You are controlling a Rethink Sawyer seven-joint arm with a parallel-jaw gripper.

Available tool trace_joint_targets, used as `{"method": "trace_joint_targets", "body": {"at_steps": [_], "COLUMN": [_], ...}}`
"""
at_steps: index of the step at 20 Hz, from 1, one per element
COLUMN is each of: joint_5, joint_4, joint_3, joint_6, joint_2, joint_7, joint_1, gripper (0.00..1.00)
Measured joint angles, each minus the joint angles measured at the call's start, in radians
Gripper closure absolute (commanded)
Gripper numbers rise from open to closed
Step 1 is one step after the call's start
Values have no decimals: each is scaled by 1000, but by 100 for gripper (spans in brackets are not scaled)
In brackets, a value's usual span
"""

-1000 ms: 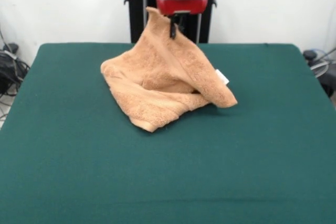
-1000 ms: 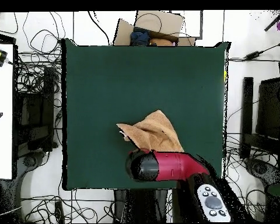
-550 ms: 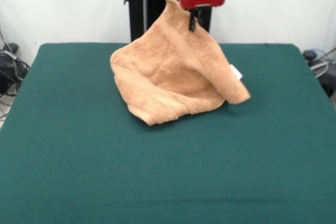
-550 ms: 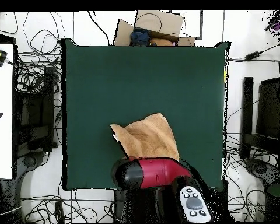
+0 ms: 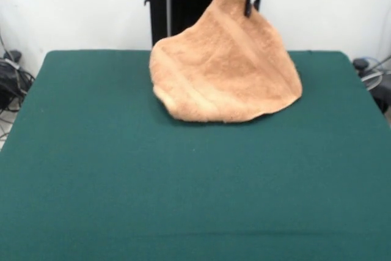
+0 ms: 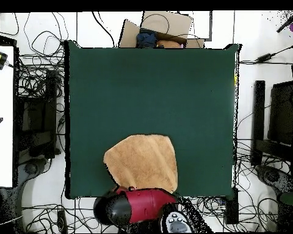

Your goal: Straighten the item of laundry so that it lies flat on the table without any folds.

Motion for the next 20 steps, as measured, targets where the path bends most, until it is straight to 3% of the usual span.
{"method": "trace_joint_targets", "body": {"at_steps": [9, 20], "joint_5": [30, 30], "joint_4": [46, -119], "joint_3": [-25, -31], "joint_6": [-1, 29], "joint_2": [13, 153], "joint_7": [0, 0], "joint_1": [13, -24], "gripper": [100, 100]}}
